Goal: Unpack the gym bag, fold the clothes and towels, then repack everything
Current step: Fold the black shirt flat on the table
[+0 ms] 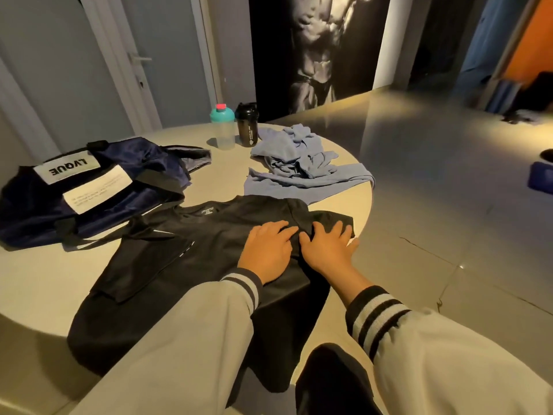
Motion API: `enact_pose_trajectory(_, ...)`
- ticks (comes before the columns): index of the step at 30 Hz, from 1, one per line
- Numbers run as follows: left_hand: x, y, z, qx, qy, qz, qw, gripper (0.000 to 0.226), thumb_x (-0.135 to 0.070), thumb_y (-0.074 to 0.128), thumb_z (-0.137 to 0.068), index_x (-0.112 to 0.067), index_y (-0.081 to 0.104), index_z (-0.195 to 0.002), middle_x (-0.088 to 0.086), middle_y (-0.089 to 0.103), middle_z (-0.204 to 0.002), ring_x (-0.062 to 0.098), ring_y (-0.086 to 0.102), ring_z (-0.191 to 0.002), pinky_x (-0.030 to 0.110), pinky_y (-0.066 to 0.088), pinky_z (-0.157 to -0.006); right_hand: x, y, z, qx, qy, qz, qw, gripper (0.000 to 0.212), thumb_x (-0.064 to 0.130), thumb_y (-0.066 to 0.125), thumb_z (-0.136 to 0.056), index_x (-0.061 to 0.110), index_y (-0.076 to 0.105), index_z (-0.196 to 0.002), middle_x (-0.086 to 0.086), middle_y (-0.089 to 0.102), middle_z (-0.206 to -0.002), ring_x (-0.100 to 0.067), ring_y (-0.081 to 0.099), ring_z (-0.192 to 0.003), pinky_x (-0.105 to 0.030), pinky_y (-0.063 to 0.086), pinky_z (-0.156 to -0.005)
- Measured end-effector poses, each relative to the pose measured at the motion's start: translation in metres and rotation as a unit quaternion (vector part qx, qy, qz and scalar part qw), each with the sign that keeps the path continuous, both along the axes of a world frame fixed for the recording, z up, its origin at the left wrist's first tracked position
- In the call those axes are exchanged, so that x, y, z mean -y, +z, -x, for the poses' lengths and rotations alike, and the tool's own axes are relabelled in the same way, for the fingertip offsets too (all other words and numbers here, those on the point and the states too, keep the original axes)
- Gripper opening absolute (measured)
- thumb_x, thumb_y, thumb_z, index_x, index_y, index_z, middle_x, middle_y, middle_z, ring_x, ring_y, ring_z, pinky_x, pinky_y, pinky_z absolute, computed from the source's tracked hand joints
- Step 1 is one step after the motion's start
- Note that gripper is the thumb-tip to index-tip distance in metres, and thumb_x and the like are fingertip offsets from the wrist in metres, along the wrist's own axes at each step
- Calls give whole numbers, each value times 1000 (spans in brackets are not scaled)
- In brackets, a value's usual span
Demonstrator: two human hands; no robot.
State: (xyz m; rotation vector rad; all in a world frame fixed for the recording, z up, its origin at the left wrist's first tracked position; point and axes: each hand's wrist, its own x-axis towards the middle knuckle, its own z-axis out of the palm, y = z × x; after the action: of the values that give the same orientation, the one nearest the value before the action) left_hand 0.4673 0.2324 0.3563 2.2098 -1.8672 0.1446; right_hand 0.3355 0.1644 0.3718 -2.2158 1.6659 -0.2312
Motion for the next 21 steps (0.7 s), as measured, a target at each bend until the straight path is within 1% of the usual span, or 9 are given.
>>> enact_pose_trajectory(4,5,-6,-6,-29,3,-53,998,54,-54,24,-106,-35,33,-155,-5,27,-165,20,21,-151,45,15,-123,4,2,-4,1,26,69,997,44,35,39,-101,15,52,-138,-11,40,-152,-32,29,-144,-55,14,-120)
enact_pose_trajectory(6,6,-7,-4,-23,3,-71,997,59,-59,20,-104,-36,26,-158,-5,20,-167,20,15,-154,47,11,-124,8,5,-5,32,36,92,995,41,27,45,-98,11,54,-135,-10,45,-147,-30,37,-138,-48,24,-118)
enact_pose_trajectory(9,4,-5,-2,-30,-2,-57,998,62,-63,21,-102,-38,20,-159,-4,12,-169,21,7,-155,48,5,-125,15,8,-3,99,3,141,985,59,21,52,-96,8,35,-151,-10,27,-160,-31,18,-149,-48,19,-122)
enact_pose_trajectory(11,1,-4,-2,-16,8,-4,1000,60,-63,25,-102,-38,27,-157,-3,15,-168,25,11,-151,45,8,-124,16,10,-4,105,-7,171,980,66,20,52,-97,9,24,-156,-7,17,-164,-31,4,-152,-50,11,-124)
enact_pose_trajectory(13,-2,-5,-1,15,24,22,999,58,-60,26,-101,-38,36,-154,-4,23,-165,26,20,-144,44,14,-120,10,11,-8,98,24,179,979,69,17,52,-95,11,22,-157,-3,13,-165,-31,-3,-153,-54,7,-123)
enact_pose_trajectory(15,-1,-6,0,8,23,3,1000,51,-50,33,-102,-35,42,-150,-5,34,-160,25,29,-140,43,21,-117,3,7,-13,120,84,182,972,65,12,52,-92,12,30,-154,-2,18,-164,-30,0,-153,-55,10,-122)
enact_pose_trajectory(17,2,-5,-1,-55,-1,12,998,39,-33,41,-102,-26,54,-138,0,53,-144,26,45,-131,41,34,-108,-3,1,-15,179,164,176,954,55,6,52,-91,9,47,-145,-5,36,-157,-27,16,-151,-53,19,-121)
enact_pose_trajectory(18,2,-2,-2,-128,0,32,991,32,-25,42,-102,-22,58,-129,2,61,-132,26,53,-122,38,40,-101,-5,-2,-15,219,204,161,940,50,2,51,-90,7,55,-140,-7,45,-151,-27,26,-148,-50,24,-120)
enact_pose_trajectory(21,-5,8,-6,-391,50,118,912,35,-11,41,-101,-23,59,-129,-5,62,-122,14,57,-112,23,43,-91,-12,-4,-10,293,273,130,907,47,-7,49,-86,11,66,-126,-6,56,-139,-20,42,-136,-28,30,-117)
